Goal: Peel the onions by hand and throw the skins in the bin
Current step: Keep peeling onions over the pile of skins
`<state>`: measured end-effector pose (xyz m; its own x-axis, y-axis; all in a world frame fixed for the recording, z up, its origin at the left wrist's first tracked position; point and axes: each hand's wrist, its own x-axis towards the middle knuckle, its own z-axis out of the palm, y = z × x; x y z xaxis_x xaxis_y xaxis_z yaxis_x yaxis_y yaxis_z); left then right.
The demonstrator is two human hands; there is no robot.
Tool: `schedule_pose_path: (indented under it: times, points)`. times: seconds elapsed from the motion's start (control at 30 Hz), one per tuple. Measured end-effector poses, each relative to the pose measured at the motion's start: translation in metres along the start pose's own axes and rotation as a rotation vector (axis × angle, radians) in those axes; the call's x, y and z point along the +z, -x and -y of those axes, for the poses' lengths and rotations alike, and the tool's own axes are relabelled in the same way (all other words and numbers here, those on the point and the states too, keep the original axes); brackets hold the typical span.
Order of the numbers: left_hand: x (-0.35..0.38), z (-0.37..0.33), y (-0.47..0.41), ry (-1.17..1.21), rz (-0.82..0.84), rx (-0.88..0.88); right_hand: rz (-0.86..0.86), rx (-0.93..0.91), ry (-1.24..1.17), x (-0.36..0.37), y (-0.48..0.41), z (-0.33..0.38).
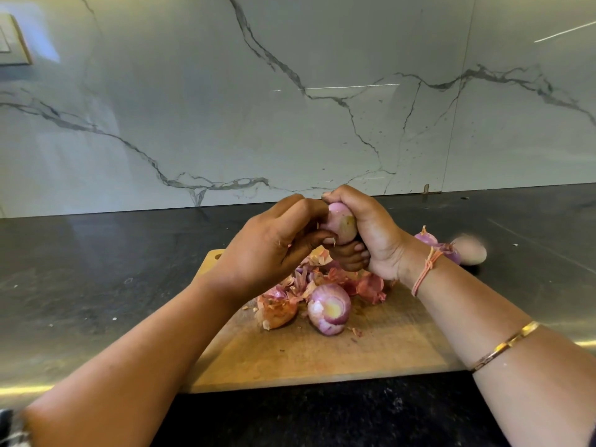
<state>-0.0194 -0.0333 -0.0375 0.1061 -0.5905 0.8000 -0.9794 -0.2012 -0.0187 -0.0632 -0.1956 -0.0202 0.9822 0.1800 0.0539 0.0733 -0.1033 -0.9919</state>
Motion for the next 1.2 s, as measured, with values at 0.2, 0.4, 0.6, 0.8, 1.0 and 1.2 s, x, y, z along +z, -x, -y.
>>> schedule_pose_path:
  times: [0.2, 0.4, 0.6, 0.8, 1.0, 1.2]
  points:
    - [-0.002, 0.001, 0.001, -0.034, 0.012, 0.009, 0.007, 0.001, -0.008, 0.001, 0.001, 0.000]
    - [-0.001, 0.000, 0.000, -0.024, -0.006, -0.008, 0.020, 0.012, -0.038, 0.002, -0.001, 0.000]
    - [0.000, 0.001, 0.001, 0.082, -0.078, -0.180, -0.067, -0.078, -0.102, 0.002, -0.003, 0.000]
    - [0.001, -0.003, 0.000, 0.299, -0.224, -0.426, -0.250, -0.165, -0.070, 0.006, -0.008, -0.002]
    - [-0.001, -0.009, -0.003, 0.361, -0.298, -0.522, -0.221, -0.223, -0.106, 0.007, -0.008, -0.004]
    - [-0.001, -0.006, -0.003, 0.259, -0.325, -0.576, -0.153, -0.232, -0.141, 0.008, -0.011, -0.007]
